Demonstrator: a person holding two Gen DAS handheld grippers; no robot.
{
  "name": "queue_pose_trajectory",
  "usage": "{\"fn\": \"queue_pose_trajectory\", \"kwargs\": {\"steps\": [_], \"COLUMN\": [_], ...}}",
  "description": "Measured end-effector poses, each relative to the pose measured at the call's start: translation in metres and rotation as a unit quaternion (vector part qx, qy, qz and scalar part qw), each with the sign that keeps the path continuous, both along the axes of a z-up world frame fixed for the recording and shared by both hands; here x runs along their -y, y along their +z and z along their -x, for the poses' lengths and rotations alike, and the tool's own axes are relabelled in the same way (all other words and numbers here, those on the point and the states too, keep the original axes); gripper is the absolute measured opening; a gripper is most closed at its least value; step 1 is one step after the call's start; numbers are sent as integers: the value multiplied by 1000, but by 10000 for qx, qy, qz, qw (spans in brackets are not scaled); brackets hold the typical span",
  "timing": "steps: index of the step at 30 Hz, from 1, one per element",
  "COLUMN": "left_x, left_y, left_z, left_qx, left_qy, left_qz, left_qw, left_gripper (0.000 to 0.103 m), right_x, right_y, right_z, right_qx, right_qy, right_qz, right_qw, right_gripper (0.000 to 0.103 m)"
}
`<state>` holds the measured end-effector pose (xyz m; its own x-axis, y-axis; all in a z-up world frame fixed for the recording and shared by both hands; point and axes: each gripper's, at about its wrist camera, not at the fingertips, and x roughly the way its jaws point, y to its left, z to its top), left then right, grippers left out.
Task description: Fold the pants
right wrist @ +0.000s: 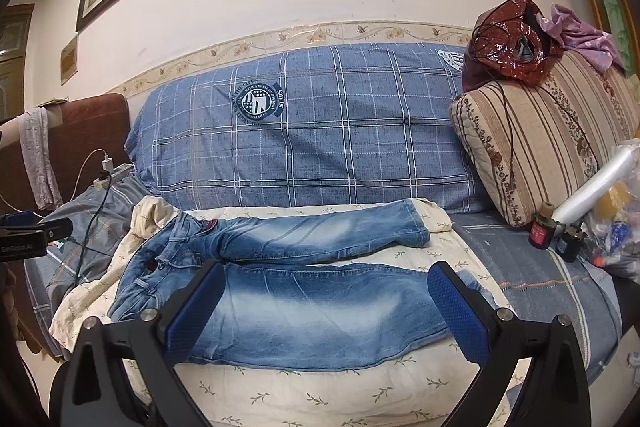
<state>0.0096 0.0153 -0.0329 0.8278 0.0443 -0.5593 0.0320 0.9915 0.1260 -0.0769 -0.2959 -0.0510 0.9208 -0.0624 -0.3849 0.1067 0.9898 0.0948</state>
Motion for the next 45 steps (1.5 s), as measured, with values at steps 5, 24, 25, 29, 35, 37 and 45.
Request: {"fn": "queue_pose_trajectory", "kwargs": {"steps": [5, 24, 25, 29, 35, 37, 45], "left_x": [1, -46, -50, -53, -47, -49, -63], "left_y": [-5, -90, -97, -122, -156, -168, -192], "left_z": [-4, -88, -96, -125, -148, -149, -147], "left_qx": [-58, -1447, -1581, -2145, -2663, -2816, -3251], "left_qy": [13, 389, 395, 329, 381, 394, 213], "left_qz": [-14, -210, -238, -195, -490, -588, -381], "left_qw": [10000, 9885, 9864, 9760, 9619, 9569, 9447], "left_gripper": [103, 103, 103, 103, 103, 103, 103], "right_x": [1, 98, 111, 142, 140, 151, 168], "right_y": [-4, -62, -66, -73, -85, -105, -135], "right_z": [-2, -32, -33, -44, -93, -109, -99], "right_qx": [-45, -972, -1008, -939, -1215, -1694, -2536], "right_qy": [-5, -1047, -1131, -1003, -523, -622, -1039], "right_qz": [-20, -79, -179, -817, -946, -1211, -1099], "right_qw": [10000, 9897, 9883, 9871, 9867, 9761, 9554], "right_gripper": [102, 102, 102, 89, 71, 70, 50]}}
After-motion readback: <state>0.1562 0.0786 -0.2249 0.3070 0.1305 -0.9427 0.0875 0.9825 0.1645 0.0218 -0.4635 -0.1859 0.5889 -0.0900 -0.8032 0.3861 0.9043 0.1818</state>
